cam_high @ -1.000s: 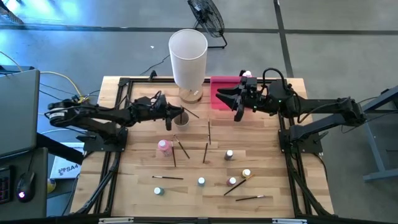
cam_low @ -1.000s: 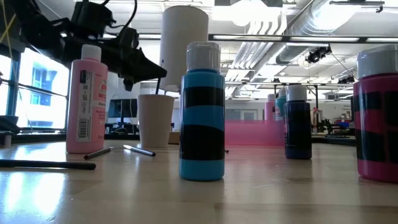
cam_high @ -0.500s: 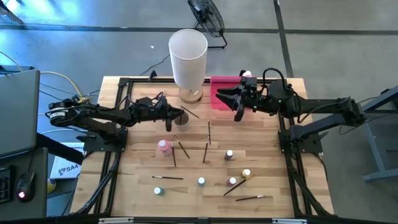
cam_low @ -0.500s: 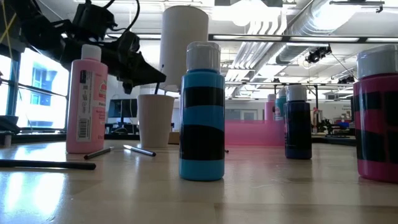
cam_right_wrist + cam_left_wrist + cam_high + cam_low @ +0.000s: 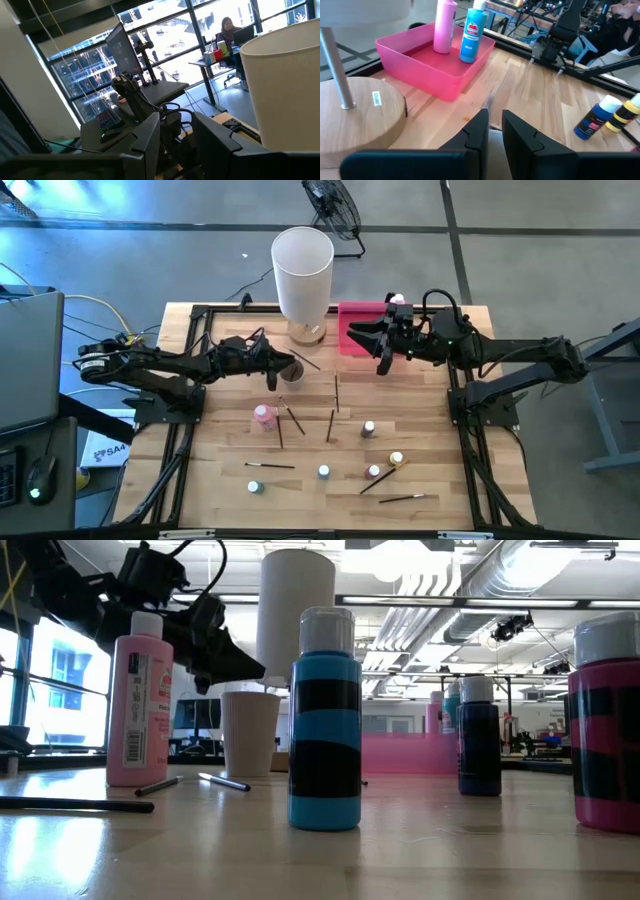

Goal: Pick & Place Paint Supplies
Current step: Put the golden paint brush into the white cup

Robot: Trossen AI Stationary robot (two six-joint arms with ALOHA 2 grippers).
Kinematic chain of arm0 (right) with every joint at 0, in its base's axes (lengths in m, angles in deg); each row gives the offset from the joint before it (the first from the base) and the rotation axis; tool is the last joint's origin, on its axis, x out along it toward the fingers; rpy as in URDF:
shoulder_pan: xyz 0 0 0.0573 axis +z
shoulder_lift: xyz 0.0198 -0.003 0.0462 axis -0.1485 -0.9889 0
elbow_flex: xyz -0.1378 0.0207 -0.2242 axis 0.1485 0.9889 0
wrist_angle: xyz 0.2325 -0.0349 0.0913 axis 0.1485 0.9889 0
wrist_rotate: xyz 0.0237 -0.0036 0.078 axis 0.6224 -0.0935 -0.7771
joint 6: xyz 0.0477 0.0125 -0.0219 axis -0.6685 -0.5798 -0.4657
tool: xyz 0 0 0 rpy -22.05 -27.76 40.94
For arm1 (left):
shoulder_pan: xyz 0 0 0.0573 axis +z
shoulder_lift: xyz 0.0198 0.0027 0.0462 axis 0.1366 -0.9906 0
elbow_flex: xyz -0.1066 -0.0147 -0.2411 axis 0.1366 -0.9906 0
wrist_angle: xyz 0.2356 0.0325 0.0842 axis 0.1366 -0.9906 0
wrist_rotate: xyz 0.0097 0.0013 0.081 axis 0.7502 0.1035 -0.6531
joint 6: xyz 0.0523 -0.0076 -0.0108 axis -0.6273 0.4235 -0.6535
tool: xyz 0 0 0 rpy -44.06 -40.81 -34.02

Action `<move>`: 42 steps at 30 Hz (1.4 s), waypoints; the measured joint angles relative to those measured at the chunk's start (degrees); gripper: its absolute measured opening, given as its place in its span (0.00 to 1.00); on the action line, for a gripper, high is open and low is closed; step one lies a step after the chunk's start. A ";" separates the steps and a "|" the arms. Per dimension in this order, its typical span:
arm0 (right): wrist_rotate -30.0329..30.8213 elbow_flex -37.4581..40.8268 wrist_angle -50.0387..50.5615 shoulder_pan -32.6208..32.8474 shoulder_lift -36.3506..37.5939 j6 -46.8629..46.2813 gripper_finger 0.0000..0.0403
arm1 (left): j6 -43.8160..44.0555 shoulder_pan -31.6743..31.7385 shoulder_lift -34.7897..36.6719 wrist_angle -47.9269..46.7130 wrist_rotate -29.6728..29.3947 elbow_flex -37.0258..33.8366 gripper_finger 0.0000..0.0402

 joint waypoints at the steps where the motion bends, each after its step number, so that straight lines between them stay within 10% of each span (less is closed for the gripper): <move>1: 0.00 0.00 -0.01 0.01 0.00 0.00 0.27 | 0.00 0.00 0.00 0.01 -0.03 0.00 0.13; 12: 0.00 0.00 0.01 0.01 0.00 1.84 0.27 | 0.39 0.00 0.01 0.72 -0.05 0.24 0.13; 24: -0.48 0.00 0.10 0.00 0.00 1.97 0.27 | 6.51 -0.02 3.39 0.38 12.33 8.73 0.13; 42: -0.24 -0.07 2.09 -0.01 1.55 11.63 0.27 | 2.41 0.02 18.99 -3.88 12.85 11.56 0.13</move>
